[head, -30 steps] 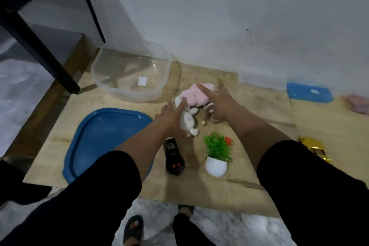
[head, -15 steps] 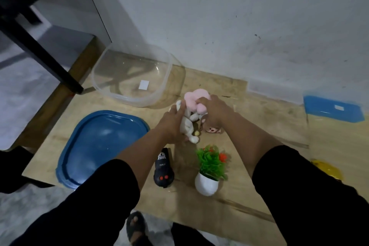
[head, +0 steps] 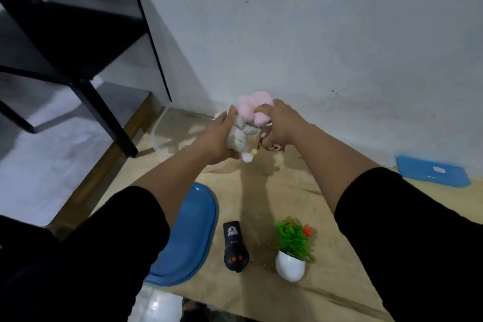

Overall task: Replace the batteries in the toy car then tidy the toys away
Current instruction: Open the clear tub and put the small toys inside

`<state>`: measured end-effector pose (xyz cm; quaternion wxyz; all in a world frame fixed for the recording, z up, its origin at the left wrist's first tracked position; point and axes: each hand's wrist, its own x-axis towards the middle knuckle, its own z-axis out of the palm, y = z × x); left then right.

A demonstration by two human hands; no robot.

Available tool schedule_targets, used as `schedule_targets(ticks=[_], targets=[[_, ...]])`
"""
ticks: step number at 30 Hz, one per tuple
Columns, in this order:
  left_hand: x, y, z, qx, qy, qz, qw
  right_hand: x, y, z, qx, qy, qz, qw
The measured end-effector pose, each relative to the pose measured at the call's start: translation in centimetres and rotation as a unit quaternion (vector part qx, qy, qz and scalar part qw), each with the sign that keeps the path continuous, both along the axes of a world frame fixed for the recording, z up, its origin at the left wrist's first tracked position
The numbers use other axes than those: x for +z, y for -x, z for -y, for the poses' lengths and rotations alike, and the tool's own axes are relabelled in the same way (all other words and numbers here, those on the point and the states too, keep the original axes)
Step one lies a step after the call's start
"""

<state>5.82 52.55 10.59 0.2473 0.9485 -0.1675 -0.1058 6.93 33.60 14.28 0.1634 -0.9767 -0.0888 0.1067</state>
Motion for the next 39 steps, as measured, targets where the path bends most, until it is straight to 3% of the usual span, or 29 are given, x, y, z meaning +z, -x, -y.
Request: schedule_targets(ticks=[10,19,24,28,31,39], targets=[[-1.5,-5.4,-11.2,0.017,-0.046,-0.023,0.999,-2.4,-5.6,-12.2,0.002,-0.012,-0.019,1.0],[-6.5,-10.6,-12.7,-0.05,-0.09,-0.118,0.988,-8.5,-9.2,-13.8,-0.033,0.025,-0.085,0.996],[-9.0,-12.1,-12.5,-0.046,-0.138,-0.123,0.982,-11.0,-10.0,-13.7,-0.037,0.007,-0.138,0.99],[-8.9,-12.6,-12.3,-0.04,-0.142,-0.095,0.984,-11.6,-9.7,-13.6,-0.028,-0.007,-0.089,0.996],[-8.2,-12.5,-12.2,-0.049,-0.137,-0.085,0.986,-10.1,-9.1,-13.4,-0.014,0.06,-0.048,0.997],[-4.4,-9.4,-10.0,0.001,-0.022,-0.026,0.999,-5.4,-5.2,-10.7,-0.026,0.039,0.08,0.996]])
